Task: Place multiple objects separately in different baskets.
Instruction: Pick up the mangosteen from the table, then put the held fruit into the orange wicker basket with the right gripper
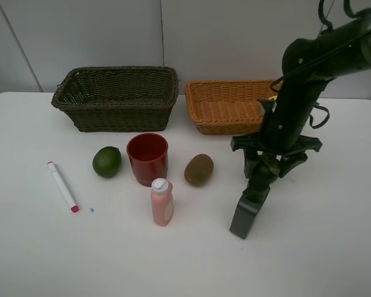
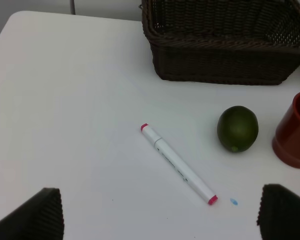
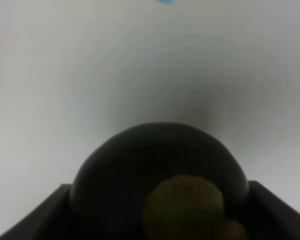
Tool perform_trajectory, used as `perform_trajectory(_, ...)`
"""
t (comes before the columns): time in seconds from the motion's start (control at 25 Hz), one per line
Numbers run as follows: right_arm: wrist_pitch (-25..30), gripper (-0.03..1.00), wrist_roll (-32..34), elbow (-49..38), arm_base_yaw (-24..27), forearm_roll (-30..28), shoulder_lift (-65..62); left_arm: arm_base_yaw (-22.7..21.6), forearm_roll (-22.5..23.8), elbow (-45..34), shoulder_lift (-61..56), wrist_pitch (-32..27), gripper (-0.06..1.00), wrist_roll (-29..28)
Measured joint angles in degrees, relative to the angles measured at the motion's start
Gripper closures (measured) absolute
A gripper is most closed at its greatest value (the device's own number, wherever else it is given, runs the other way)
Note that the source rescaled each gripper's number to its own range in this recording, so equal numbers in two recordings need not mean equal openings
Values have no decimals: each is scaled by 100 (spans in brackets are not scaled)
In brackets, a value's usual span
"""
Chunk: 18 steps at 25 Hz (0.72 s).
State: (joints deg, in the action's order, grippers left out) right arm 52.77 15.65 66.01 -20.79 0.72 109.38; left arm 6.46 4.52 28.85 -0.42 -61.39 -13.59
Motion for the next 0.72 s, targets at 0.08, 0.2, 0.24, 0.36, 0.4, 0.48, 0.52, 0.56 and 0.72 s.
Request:
perform_trajectory(0.08, 539, 46, 0, 500, 0, -72, -150, 0, 0, 0, 0, 0, -6, 0)
perform_trajectory(0.2, 1198, 46, 0, 1160, 0, -254, -198, 0, 0, 0, 0, 0, -6, 0)
perform_trajectory(0.24, 1397, 46, 0, 1369, 0, -320, -198, 0, 0, 0, 0, 0, -6, 0)
perform_trajectory(0.36, 1624, 46, 0, 2159, 0, -585, -198, 0, 0, 0, 0, 0, -6, 0)
perform_trajectory(0.4, 1642, 46, 0, 2386, 0, -678, -198, 0, 0, 0, 0, 0, -6, 0)
perform_trajectory(0.48, 1648, 46, 0, 2909, 0, -885, -198, 0, 0, 0, 0, 0, -6, 0)
perform_trajectory(0.52, 1653, 46, 0, 3116, 0, -972, -186, 0, 0, 0, 0, 0, -6, 0)
perform_trajectory(0.56, 1667, 46, 0, 3405, 0, -1081, -150, 0, 0, 0, 0, 0, -6, 0)
perform_trajectory(0.72, 1689, 46, -48, 4277, 83, -1231, 198, 0, 0, 0, 0, 0, -6, 0)
